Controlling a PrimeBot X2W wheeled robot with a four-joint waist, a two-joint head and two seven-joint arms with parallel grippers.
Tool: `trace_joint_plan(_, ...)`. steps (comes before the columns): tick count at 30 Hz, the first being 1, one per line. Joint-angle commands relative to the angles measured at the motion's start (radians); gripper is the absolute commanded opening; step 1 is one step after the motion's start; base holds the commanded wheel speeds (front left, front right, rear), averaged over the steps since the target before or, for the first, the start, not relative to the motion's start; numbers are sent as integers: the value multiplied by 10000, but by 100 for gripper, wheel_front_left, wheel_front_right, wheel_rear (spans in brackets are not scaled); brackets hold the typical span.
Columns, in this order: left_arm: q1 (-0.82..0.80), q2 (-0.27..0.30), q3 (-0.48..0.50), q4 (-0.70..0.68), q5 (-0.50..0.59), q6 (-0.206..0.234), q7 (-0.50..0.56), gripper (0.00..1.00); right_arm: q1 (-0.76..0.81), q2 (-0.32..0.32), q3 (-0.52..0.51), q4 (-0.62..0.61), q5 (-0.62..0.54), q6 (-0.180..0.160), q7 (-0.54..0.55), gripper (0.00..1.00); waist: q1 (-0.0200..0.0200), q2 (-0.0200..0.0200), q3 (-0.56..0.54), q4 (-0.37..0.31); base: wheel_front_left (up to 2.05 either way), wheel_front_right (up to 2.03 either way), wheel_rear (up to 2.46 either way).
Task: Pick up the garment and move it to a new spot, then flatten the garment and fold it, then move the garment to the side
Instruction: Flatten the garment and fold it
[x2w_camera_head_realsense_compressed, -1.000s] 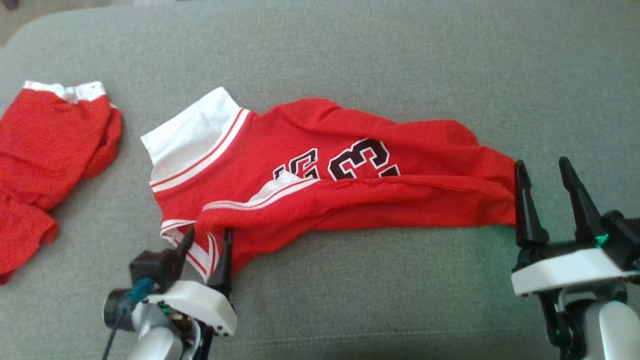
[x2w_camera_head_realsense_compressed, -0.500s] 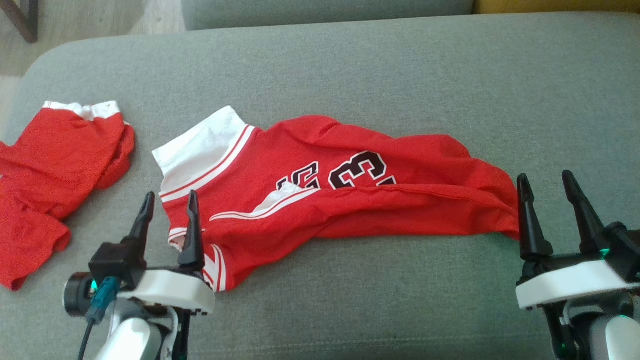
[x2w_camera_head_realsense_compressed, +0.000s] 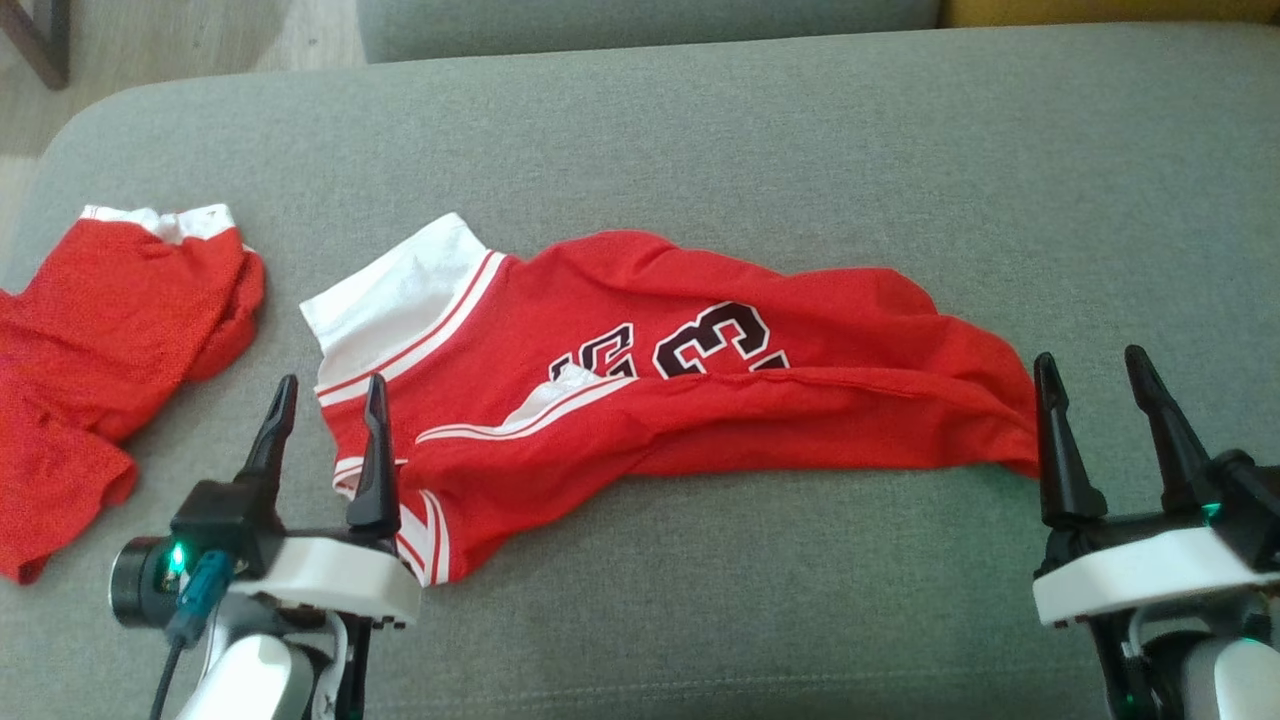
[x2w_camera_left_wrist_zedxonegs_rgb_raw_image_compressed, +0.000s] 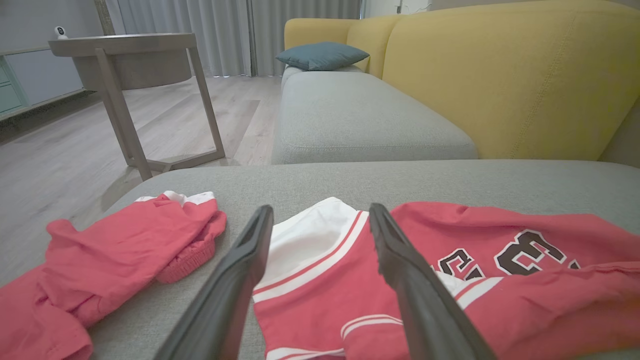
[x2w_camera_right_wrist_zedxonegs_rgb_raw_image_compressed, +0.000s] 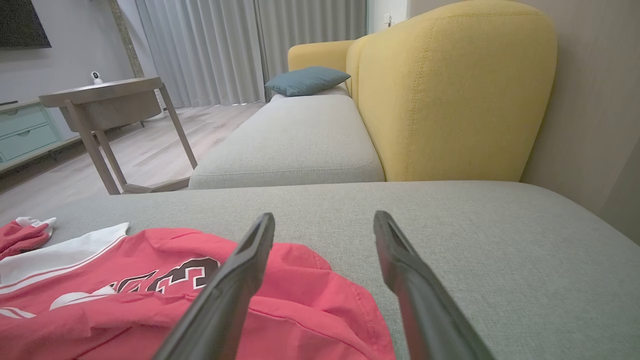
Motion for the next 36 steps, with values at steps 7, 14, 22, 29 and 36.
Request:
trace_joint_plan(7,-436,308,251,-359,145,51,22,100,-225,-51,235,-421,7,77,19,100,0,-1,69,13,0,0,0)
trace_joint_plan(14,-1427,282,-314,-192,59,-694,735,100,-354,-51,248,-457,2,77,27,100,0,-1,389,54,0,0,0)
trace_joint_plan(22,-3364,-168,-1204,1384,-651,-1980,3179,100,-690,-51,462,-373,38,77,-17,100,0,-1,893,-186,0,0,0)
trace_joint_plan(29,-4093,-280,-1631,2598,-1218,-2763,4696,100,-802,-51,431,-174,124,77,-152,100,0,-1,1142,-415,0,0,0)
trace_joint_plan(36,-4255,-294,-1900,3101,-1557,-3158,5512,100,-901,-51,429,-62,180,77,-283,100,0,-1,1320,-481,0,0,0)
